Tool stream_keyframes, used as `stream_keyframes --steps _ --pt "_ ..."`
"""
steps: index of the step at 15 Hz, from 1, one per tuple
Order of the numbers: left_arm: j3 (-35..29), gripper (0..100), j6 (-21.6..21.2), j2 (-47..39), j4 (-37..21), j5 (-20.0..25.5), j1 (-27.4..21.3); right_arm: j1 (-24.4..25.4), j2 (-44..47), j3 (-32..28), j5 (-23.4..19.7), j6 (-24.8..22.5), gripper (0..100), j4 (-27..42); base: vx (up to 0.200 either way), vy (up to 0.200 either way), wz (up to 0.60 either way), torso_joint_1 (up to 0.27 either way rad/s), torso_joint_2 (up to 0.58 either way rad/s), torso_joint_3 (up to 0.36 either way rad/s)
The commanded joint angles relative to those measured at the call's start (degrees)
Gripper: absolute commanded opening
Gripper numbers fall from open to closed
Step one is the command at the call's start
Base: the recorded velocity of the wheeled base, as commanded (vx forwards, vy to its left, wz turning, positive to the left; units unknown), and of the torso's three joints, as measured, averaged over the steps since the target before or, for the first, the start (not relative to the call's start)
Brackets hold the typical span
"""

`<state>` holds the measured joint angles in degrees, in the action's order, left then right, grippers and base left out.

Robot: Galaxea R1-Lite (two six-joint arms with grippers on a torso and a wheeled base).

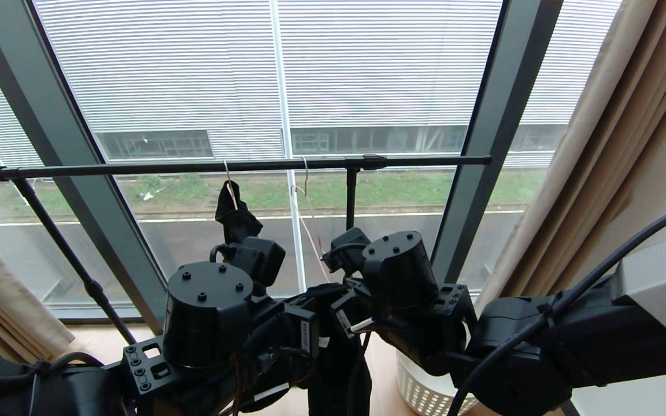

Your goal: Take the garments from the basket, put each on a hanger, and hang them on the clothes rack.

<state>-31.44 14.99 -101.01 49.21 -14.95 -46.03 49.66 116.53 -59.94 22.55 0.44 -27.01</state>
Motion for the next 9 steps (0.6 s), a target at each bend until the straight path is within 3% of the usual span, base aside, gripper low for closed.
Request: stream_keyframes --steps 1,6,7,9 --pt "0.33 0 -0.05 -0.59 0.01 1.06 0.15 -0.45 -1.13 -0.62 0.04 0.00 0 0.21 0.000 0.000 0.00 0.000 0.00 0.000" --pt "-0.20 0 0.03 -4.19 -0.08 2.11 1.03 -0.53 -3.59 -0.62 0.30 0.00 0 0.74 0.000 0.000 0.00 0.000 0.00 0.000" --pt "-0.73 100 -0.05 -4.63 -0.08 2.11 1.21 -0.53 -3.68 -0.53 0.30 0.00 0 1.00 0.000 0.000 0.00 0.000 0.00 0.000" --pt "-0.29 100 -0.05 -4.81 -0.08 2.20 1.21 -0.53 -4.21 -0.70 1.62 0.09 0 2.32 0.000 0.000 0.00 0.000 0.00 0.000"
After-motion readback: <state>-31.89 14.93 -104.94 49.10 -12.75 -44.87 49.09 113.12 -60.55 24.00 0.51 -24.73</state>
